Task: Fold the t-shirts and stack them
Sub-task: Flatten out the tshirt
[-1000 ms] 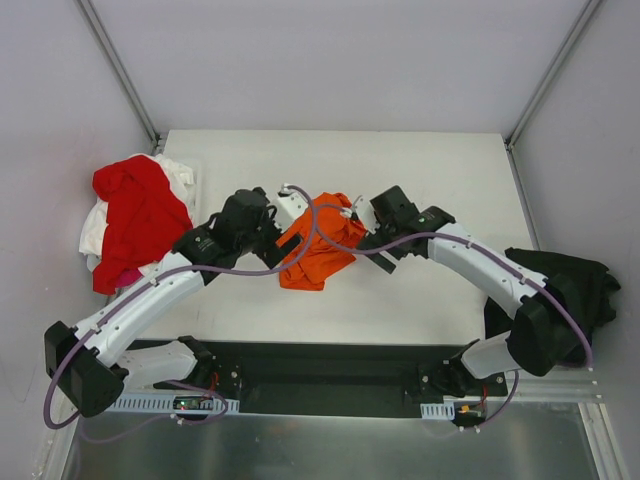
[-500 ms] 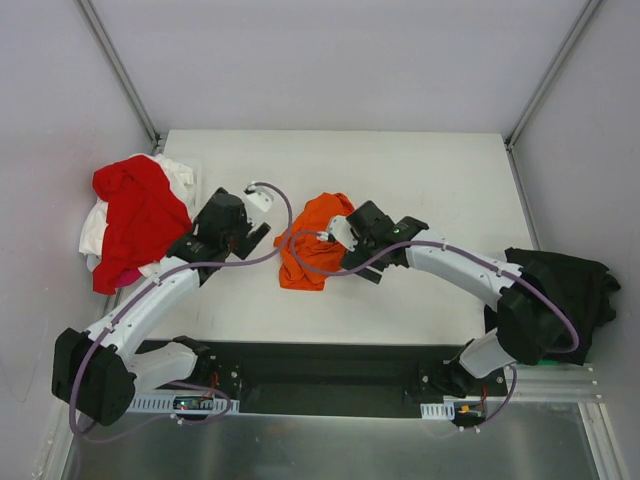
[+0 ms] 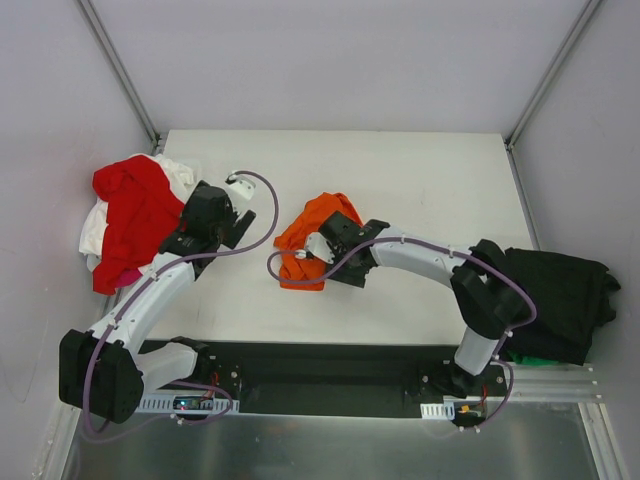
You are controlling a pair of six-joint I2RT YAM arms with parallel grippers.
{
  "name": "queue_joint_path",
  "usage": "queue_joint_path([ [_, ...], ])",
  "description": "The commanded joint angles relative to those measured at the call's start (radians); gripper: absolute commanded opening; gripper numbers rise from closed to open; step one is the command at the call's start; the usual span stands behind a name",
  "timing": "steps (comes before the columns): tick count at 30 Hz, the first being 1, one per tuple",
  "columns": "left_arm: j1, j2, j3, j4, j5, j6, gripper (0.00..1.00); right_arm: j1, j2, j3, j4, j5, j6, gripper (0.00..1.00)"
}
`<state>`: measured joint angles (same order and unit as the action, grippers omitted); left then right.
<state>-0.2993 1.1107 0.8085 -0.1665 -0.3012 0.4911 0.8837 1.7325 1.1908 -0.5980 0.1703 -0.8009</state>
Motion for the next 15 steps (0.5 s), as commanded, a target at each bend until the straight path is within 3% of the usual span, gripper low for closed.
queue_joint_path([
  [1, 0.005, -0.002, 0.001, 0.032, -0.013, -0.020, 0.95, 0.004, 0.053, 0.089, 0.013, -0.008, -0.038, 0.68],
  [15, 0.005, -0.057, -0.031, 0.032, 0.010, -0.085, 0.95, -0.011, 0.139, 0.167, 0.040, -0.051, -0.050, 0.66],
])
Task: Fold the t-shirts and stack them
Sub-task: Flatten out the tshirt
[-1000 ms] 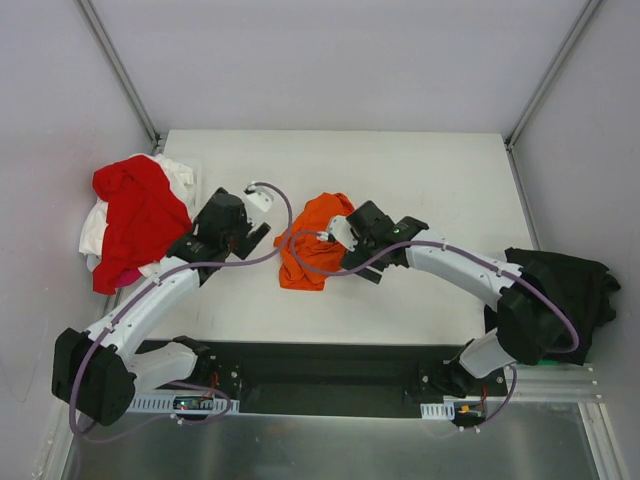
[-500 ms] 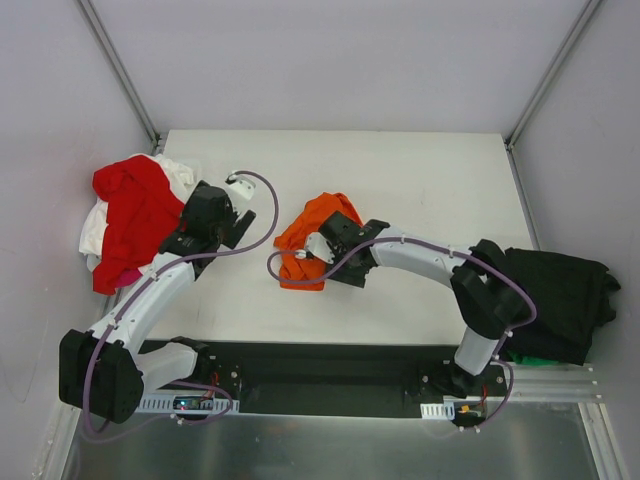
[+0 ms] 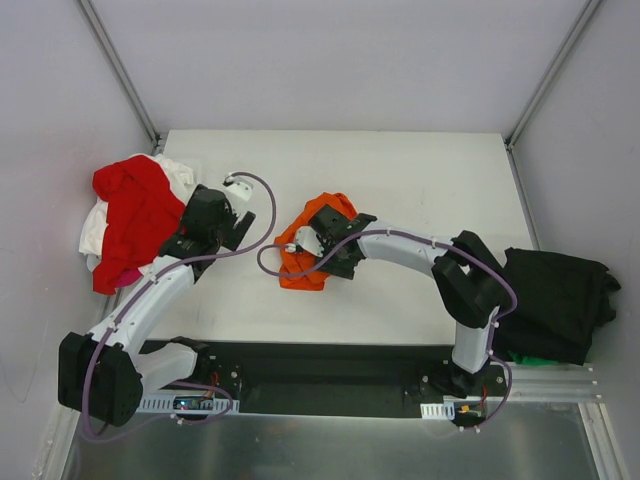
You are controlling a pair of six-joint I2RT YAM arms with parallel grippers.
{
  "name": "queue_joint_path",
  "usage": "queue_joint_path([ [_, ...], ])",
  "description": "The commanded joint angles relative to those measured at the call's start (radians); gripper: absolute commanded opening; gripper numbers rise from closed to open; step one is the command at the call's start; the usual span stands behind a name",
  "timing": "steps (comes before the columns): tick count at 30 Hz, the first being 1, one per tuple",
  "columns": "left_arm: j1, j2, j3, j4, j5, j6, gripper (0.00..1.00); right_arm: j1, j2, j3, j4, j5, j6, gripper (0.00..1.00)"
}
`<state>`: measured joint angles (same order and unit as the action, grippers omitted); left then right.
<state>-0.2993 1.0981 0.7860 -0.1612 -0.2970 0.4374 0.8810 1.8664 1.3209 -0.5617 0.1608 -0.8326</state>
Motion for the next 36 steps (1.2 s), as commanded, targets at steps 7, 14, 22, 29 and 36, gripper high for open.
queue_joint_path([
  [7, 0.005, -0.058, -0.022, 0.028, 0.001, -0.022, 0.96, -0.022, 0.017, 0.044, 0.019, -0.043, -0.019, 0.67],
  [14, 0.005, -0.043, -0.033, 0.026, 0.001, -0.035, 0.96, -0.039, 0.045, 0.055, 0.031, -0.047, -0.013, 0.72],
  [22, 0.005, -0.061, -0.059, 0.028, 0.002, -0.043, 0.95, -0.040, 0.028, 0.043, 0.019, -0.078, 0.013, 0.72],
  [29, 0.005, -0.072, -0.068, 0.026, 0.006, -0.052, 0.96, -0.039, 0.010, 0.011, 0.008, -0.098, 0.020, 0.69],
  [36, 0.005, -0.084, -0.080, 0.026, 0.001, -0.048, 0.95, -0.040, -0.015, -0.040, -0.003, -0.132, 0.006, 0.65],
])
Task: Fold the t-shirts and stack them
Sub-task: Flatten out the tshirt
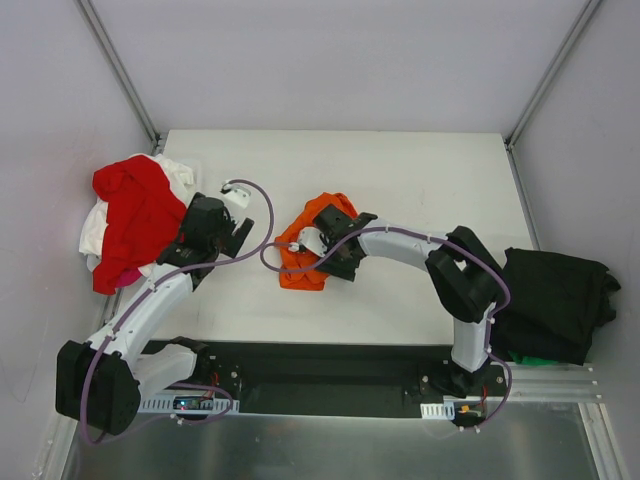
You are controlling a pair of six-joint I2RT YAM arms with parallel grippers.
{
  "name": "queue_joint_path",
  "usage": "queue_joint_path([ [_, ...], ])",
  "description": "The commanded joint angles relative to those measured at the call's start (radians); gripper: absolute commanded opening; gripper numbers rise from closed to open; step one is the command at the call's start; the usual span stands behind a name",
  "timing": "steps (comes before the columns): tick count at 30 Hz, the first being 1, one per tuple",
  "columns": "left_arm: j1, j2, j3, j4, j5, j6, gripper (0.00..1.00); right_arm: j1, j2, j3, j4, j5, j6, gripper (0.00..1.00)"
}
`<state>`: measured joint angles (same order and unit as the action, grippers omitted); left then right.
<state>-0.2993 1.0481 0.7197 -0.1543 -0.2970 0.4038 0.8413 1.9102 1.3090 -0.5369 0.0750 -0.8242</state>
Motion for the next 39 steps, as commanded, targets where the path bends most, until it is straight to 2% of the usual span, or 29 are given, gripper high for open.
queue_joint_path([
  [1, 0.005, -0.034, -0.016, 0.019, -0.001, -0.013, 0.96, 0.001, -0.065, -0.033, -0.028, -0.047, -0.006, 0.65],
  [12, 0.005, -0.034, -0.023, 0.021, 0.001, -0.020, 0.96, -0.021, -0.039, -0.017, -0.028, -0.055, -0.036, 0.63],
  [22, 0.005, -0.036, -0.029, 0.021, 0.002, -0.023, 0.95, -0.071, 0.029, 0.096, -0.067, -0.066, -0.064, 0.63],
  [39, 0.005, -0.039, -0.043, 0.019, 0.007, -0.033, 0.95, -0.077, 0.069, 0.121, -0.086, -0.178, -0.049, 0.60],
])
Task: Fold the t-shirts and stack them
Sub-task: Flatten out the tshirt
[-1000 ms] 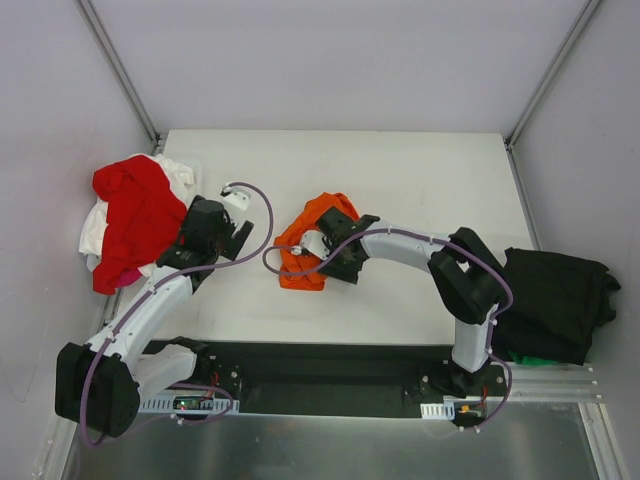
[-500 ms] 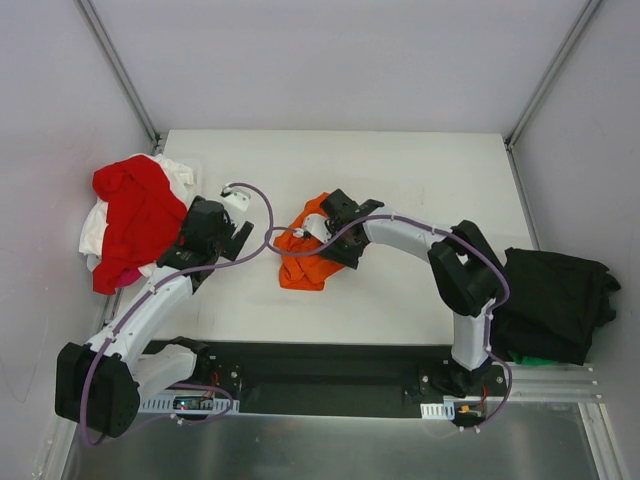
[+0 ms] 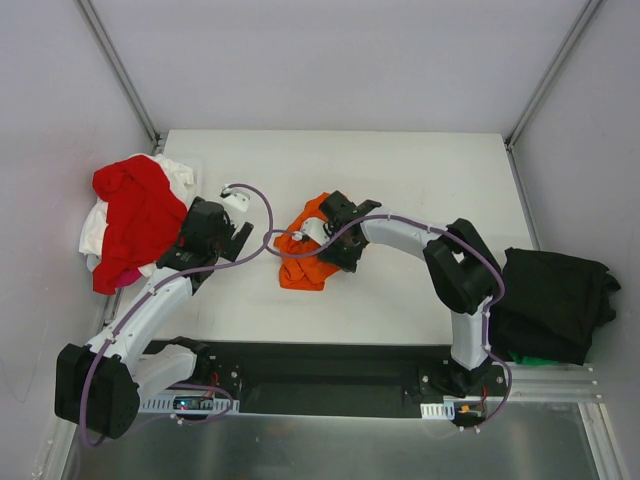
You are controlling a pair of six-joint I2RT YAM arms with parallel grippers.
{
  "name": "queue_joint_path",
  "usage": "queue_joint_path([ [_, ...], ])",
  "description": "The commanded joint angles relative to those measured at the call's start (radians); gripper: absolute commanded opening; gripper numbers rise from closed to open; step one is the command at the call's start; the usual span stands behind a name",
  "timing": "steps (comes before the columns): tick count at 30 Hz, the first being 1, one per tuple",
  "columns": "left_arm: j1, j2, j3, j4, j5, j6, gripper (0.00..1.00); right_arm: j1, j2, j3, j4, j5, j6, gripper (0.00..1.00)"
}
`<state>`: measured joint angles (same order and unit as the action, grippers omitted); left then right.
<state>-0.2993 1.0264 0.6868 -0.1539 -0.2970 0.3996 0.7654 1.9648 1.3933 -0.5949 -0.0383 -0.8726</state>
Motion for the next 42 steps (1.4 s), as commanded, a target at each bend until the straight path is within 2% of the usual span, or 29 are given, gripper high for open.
queue_joint_path([
  [1, 0.005, -0.019, -0.012, 0.019, 0.007, -0.030, 0.95, -0.005, 0.016, 0.036, -0.032, -0.072, 0.000, 0.60],
  [6, 0.005, -0.022, -0.018, 0.019, -0.001, -0.024, 0.96, -0.023, 0.028, 0.053, -0.051, -0.129, 0.001, 0.60],
  [15, 0.005, -0.022, -0.021, 0.019, -0.007, -0.028, 0.96, -0.051, 0.048, 0.087, -0.071, -0.132, -0.011, 0.59],
  [21, 0.005, -0.031, -0.027, 0.019, -0.011, -0.025, 0.96, -0.051, 0.046, 0.085, -0.075, -0.132, -0.005, 0.47],
  [24, 0.005, -0.037, -0.035, 0.019, -0.008, -0.024, 0.96, -0.051, 0.042, 0.079, -0.074, -0.130, 0.006, 0.33],
  [25, 0.005, -0.041, -0.035, 0.019, -0.008, -0.025, 0.96, -0.051, 0.042, 0.075, -0.074, -0.126, 0.010, 0.24],
  [29, 0.005, -0.052, -0.036, 0.020, -0.005, -0.027, 0.96, -0.051, 0.031, 0.055, -0.072, -0.118, 0.018, 0.16],
  [32, 0.005, -0.065, -0.039, 0.020, 0.005, -0.025, 0.96, -0.049, 0.019, 0.041, -0.066, -0.103, 0.030, 0.02],
  [37, 0.005, -0.098, -0.038, -0.009, 0.100, -0.021, 0.95, -0.051, -0.010, 0.016, -0.069, -0.051, 0.040, 0.01],
  [42, 0.005, -0.111, -0.033, -0.045, 0.213, -0.007, 0.95, -0.052, -0.073, -0.020, -0.074, 0.104, 0.041, 0.01],
])
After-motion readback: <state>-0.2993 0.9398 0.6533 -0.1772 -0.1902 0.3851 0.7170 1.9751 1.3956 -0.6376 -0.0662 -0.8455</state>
